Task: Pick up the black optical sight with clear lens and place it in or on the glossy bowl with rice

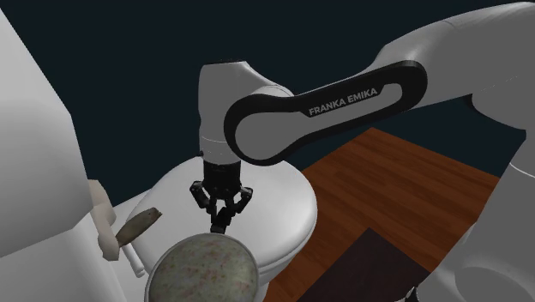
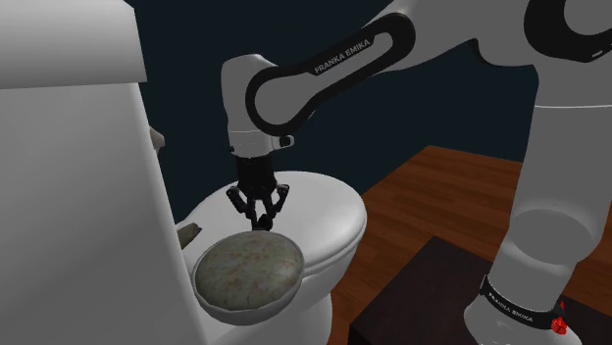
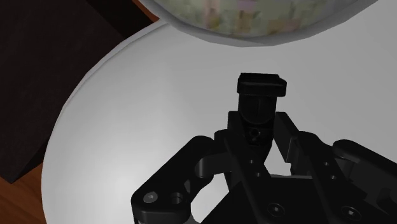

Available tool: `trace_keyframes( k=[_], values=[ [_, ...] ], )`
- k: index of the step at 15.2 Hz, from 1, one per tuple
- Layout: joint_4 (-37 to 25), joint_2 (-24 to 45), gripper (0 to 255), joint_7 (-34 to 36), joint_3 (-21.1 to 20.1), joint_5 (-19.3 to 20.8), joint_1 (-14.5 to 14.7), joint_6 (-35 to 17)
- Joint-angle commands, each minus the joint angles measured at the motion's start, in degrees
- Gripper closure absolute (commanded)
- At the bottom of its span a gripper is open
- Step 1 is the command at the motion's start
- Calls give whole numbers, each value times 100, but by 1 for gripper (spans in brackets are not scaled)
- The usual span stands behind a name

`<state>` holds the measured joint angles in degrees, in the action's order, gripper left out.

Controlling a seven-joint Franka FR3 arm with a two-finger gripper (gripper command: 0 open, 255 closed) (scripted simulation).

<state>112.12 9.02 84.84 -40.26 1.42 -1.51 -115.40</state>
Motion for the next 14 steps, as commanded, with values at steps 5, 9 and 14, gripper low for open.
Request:
trace_keyframes(
  k=[5,9,14],
  values=[
    [0,0,255,0,0,0,0,0],
    [-139,-96,255,-35,-12,-68,-19,213],
    [-398,-231,255,-80,-25,-160,-44,576]
  ],
)
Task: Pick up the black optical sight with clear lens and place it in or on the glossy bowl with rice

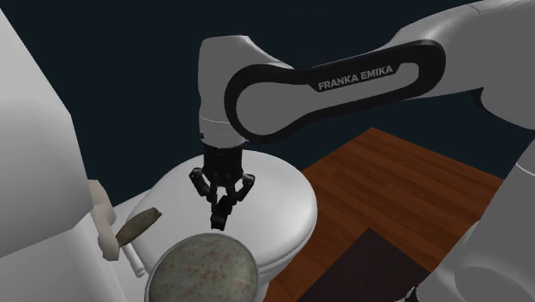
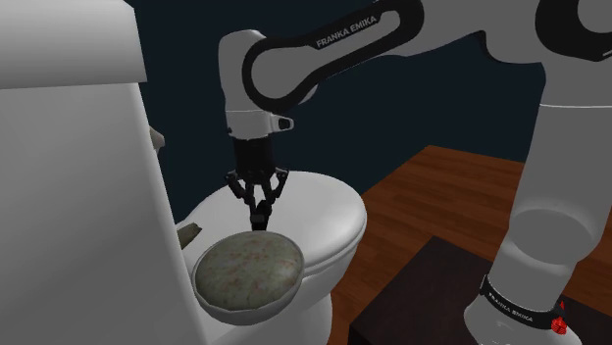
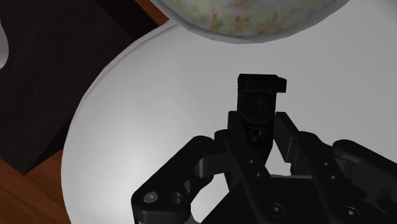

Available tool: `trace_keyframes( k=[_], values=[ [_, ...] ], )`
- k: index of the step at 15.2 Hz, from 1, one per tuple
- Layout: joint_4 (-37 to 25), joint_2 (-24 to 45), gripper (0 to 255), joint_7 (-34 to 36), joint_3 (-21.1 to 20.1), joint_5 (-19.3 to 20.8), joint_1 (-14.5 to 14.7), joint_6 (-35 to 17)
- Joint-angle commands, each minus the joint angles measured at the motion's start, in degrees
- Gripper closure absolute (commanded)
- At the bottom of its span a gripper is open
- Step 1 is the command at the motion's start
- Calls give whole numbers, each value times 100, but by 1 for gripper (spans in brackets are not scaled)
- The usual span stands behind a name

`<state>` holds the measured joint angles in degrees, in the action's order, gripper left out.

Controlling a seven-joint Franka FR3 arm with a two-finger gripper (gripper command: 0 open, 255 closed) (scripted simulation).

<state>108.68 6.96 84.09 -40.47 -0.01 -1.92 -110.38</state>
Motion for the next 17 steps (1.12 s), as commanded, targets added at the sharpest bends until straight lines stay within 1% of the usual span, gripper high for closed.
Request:
trace_keyframes(
  k=[1,17],
  values=[
    [-109,-47,255,-12,-5,-32,-7,148],
    [-1197,-199,255,-14,-21,-129,-21,1352]
  ],
)
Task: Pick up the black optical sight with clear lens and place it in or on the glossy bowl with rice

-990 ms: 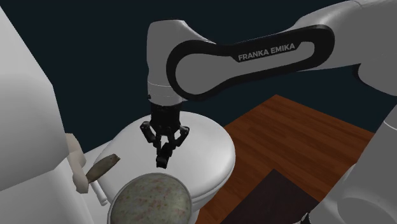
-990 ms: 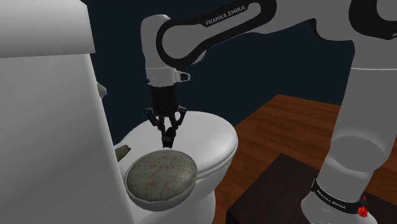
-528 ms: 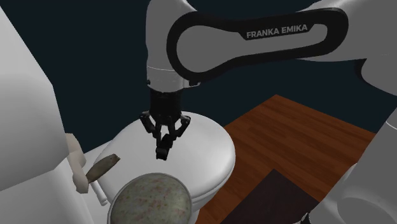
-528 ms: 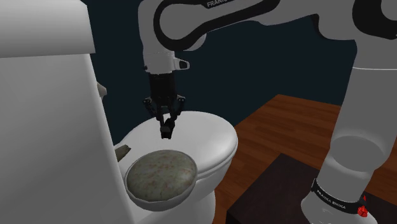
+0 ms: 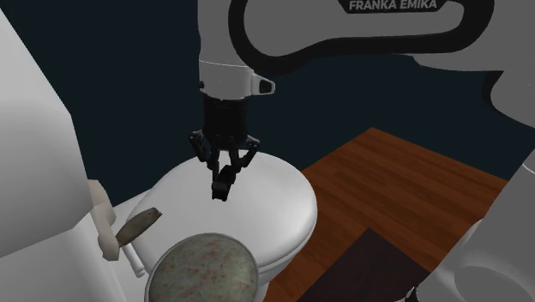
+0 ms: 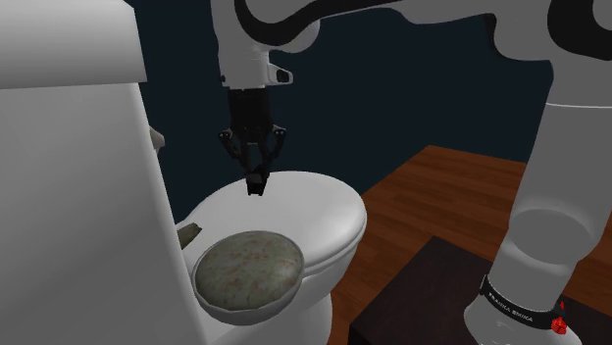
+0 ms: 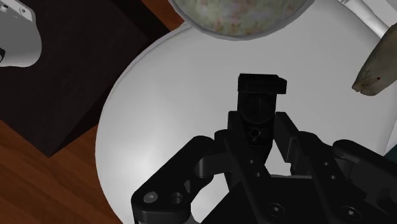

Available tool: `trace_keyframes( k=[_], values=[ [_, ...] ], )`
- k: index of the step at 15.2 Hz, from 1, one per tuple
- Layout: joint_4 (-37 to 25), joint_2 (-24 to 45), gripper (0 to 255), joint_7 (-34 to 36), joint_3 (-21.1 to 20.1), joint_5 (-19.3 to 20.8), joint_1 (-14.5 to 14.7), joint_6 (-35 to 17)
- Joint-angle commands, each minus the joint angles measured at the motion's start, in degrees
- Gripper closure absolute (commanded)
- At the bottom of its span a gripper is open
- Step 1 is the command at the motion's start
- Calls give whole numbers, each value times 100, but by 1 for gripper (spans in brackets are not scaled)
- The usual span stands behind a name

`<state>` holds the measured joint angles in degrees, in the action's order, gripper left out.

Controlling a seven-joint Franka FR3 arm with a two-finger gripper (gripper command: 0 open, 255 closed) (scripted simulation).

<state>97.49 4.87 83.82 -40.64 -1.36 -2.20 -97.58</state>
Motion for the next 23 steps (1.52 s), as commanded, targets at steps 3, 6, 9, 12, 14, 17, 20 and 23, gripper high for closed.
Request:
trace_keyframes(
  k=[3,6,9,12,14,17,20,23],
  values=[
    [-328,28,255,35,-10,18,16,307],
    [-594,63,255,64,-18,40,32,545],
    [-654,27,255,184,-73,13,96,625],
    [-544,-95,255,522,-233,-80,278,587],
    [-508,-141,255,765,-346,-119,411,568],
    [-507,-151,255,1160,-529,-138,624,547],
    [-566,-91,255,1575,-712,-104,856,536],
    [-292,-139,255,1533,-702,-140,836,297]
  ],
)
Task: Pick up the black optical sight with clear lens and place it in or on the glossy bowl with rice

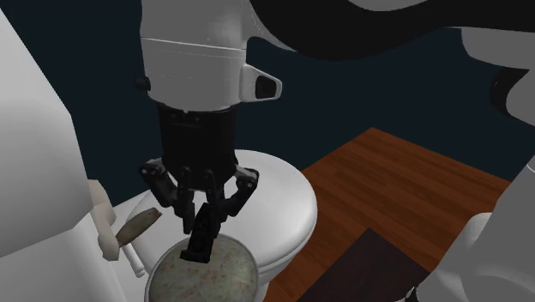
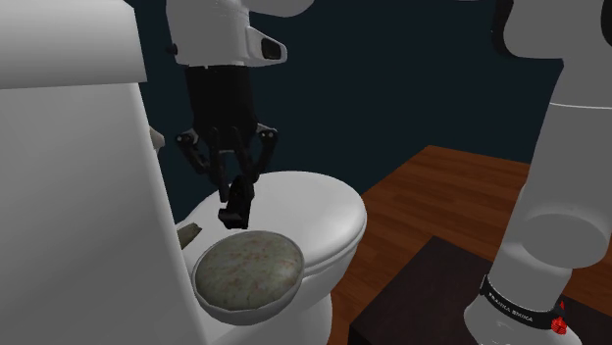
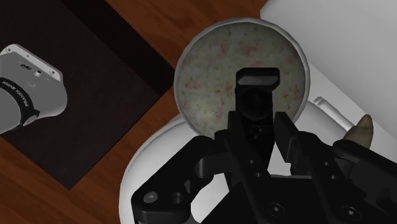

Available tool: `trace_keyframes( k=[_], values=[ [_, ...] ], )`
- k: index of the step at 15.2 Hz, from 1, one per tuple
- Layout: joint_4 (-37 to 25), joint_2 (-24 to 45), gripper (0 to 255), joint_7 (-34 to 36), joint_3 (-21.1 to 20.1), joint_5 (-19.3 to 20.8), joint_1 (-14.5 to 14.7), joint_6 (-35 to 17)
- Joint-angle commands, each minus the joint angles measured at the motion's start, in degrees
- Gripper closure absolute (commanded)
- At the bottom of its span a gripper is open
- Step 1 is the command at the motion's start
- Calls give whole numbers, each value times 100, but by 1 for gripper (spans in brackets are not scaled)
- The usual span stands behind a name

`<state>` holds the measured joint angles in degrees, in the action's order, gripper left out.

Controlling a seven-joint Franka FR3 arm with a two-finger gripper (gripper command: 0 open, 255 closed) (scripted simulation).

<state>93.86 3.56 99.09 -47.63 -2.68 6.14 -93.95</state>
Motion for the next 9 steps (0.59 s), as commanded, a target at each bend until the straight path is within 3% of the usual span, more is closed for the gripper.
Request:
trace_keyframes(
  k=[1,9],
  values=[
    [158,-20,255,-6,0,-16,-2,-145],
    [796,-46,255,-65,9,-40,-17,-763]
  ],
)
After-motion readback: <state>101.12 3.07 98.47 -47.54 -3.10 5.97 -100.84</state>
